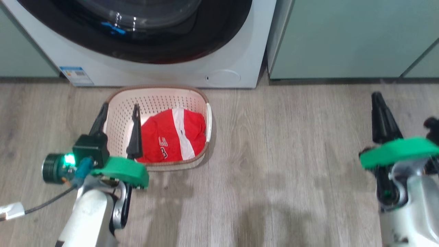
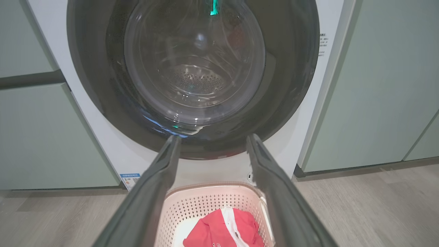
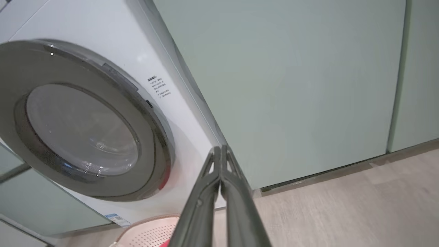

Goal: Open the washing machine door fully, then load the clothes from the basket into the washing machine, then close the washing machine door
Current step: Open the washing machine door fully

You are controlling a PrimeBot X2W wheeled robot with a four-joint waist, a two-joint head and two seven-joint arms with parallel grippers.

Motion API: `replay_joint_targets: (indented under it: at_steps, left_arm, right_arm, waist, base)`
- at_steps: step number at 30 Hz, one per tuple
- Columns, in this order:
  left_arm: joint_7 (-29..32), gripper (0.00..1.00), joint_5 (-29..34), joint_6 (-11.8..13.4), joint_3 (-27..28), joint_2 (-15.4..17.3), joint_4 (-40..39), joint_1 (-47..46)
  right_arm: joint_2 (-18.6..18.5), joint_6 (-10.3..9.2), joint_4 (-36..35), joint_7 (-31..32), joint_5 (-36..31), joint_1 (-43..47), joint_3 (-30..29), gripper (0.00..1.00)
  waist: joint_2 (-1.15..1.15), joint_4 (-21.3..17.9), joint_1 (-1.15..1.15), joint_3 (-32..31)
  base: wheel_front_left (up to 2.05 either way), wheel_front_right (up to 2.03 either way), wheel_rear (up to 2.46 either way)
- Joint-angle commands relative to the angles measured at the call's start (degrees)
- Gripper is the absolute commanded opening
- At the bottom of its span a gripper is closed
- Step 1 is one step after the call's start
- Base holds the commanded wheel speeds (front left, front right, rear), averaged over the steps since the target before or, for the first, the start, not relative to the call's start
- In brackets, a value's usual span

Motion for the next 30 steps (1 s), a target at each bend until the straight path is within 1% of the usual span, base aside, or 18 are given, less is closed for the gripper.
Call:
replay_joint_targets:
  at_steps: [1,5,9,14,15,16,17,20,21,29,30]
  left_arm:
    - [-0.88,1.00,-0.47,0.21,1.81,0.83,-2.36,-3.07]
    - [-1.31,1.00,-0.61,-0.03,1.46,0.34,-2.84,-4.93]
    - [-1.70,1.00,-0.74,-0.22,1.20,-0.09,-3.30,-6.76]
    - [-2.30,1.00,-0.84,-0.68,0.92,-0.44,-3.34,-8.90]
    - [-2.53,1.00,-0.81,-0.84,0.83,-0.53,-3.25,-9.64]
    - [-2.53,1.00,-0.81,-0.84,0.83,-0.53,-3.25,-9.64]
    - [-2.71,1.00,-0.66,-0.96,0.62,-0.60,-3.14,-10.28]
    - [-2.91,1.00,-0.48,-1.13,0.23,-0.80,-3.09,-11.06]
    - [-2.91,1.00,-0.48,-1.13,0.23,-0.80,-3.09,-11.06]
    - [-3.29,1.00,-0.38,-1.54,-0.36,-1.23,-3.44,-12.76]
    - [-3.29,1.00,-0.38,-1.54,-0.36,-1.23,-3.44,-12.76]
  right_arm:
    - [-0.51,-0.01,-0.21,0.71,2.64,-3.75,0.87,0.00]
    - [-0.51,-0.01,5.35,2.93,14.24,-9.54,-0.79,0.00]
    - [-0.55,-0.01,9.60,5.32,25.79,-16.18,-3.77,0.00]
    - [-1.20,-0.01,13.99,8.63,35.95,-24.81,-7.07,0.00]
    - [-1.44,-0.01,15.90,10.30,38.60,-28.01,-7.78,0.00]
    - [-1.44,-0.01,15.90,10.30,38.60,-28.01,-7.78,0.00]
    - [-1.70,-0.01,18.00,11.87,40.52,-31.21,-8.39,0.00]
    - [-2.01,-0.01,20.59,14.03,42.35,-36.14,-8.71,0.00]
    - [-2.01,-0.01,20.59,14.03,42.35,-36.14,-8.71,0.00]
    - [-1.60,-0.01,25.54,19.14,42.75,-47.71,-5.75,0.00]
    - [-1.60,-0.01,25.54,19.14,42.75,-47.71,-5.75,0.00]
  waist:
    - [0.00,0.24,0.00,1.56]
    - [0.00,0.91,0.00,4.44]
    - [0.00,1.57,0.00,7.57]
    - [0.00,2.45,0.00,10.90]
    - [0.00,2.76,0.00,11.86]
    - [0.00,2.76,0.00,11.86]
    - [0.00,3.10,0.00,12.65]
    - [0.00,3.59,0.00,13.74]
    - [0.00,3.59,0.00,13.74]
    - [0.00,4.88,0.00,16.21]
    - [0.00,4.88,0.00,16.21]
  base:
    - [0.00,0.00,0.00]
    - [0.00,0.00,0.00]
    - [0.00,0.00,0.00]
    - [0.00,0.00,0.00]
    - [0.00,0.00,0.00]
    - [0.00,0.00,0.00]
    - [0.00,0.00,0.00]
    - [0.00,0.00,0.00]
    - [0.00,0.00,0.00]
    - [0.00,0.00,0.00]
    - [0.00,0.00,0.00]
